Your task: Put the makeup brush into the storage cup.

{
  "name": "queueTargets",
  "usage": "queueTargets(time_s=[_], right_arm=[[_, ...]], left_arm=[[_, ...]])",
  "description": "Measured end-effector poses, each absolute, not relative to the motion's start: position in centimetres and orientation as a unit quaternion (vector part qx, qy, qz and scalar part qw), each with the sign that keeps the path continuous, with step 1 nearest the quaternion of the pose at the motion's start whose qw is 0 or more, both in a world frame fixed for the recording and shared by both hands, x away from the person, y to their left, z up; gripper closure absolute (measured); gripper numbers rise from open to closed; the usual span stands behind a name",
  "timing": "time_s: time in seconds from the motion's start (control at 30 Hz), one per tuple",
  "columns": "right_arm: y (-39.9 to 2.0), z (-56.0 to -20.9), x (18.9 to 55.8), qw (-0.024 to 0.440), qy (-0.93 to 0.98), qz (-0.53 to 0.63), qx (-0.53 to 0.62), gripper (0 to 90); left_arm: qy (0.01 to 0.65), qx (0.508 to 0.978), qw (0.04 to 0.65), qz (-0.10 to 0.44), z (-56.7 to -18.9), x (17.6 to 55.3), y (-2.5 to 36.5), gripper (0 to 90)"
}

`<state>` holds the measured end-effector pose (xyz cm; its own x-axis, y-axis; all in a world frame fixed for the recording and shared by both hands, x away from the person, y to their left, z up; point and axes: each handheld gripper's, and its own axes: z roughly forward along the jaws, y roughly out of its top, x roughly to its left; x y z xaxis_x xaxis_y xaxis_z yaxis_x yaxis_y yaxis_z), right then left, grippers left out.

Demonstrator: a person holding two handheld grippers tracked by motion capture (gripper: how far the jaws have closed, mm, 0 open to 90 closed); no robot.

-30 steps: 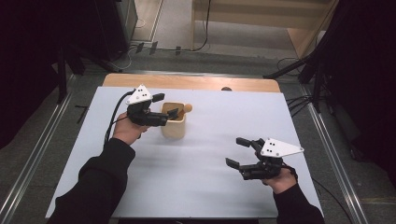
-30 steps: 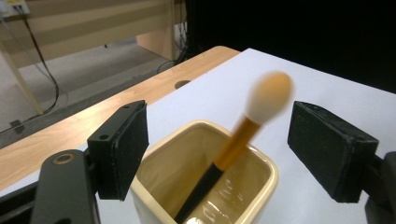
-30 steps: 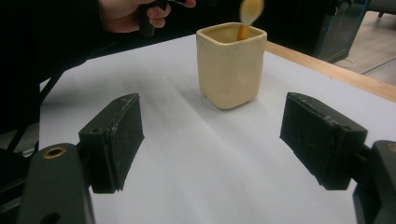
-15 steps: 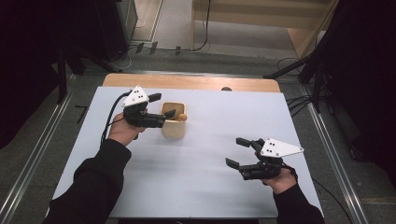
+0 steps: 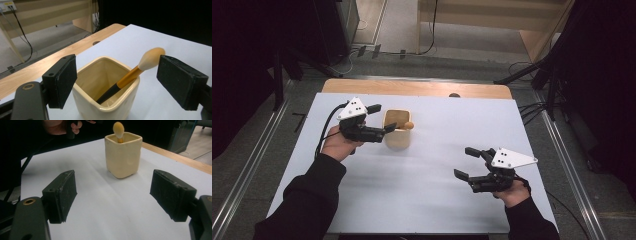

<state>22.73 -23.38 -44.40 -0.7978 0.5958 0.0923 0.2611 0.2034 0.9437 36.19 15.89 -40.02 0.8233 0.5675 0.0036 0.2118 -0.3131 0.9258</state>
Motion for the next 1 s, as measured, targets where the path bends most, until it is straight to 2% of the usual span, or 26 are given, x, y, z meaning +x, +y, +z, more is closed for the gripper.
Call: queueTargets(time_s=[1.0], right_arm=[[-24.2,-44.5,23.0,0.156,0.759,0.563,0.289,22.0]], left_arm=[[0.234,0.801,0.529,0.155,-41.1,32.6,18.2,17.0]])
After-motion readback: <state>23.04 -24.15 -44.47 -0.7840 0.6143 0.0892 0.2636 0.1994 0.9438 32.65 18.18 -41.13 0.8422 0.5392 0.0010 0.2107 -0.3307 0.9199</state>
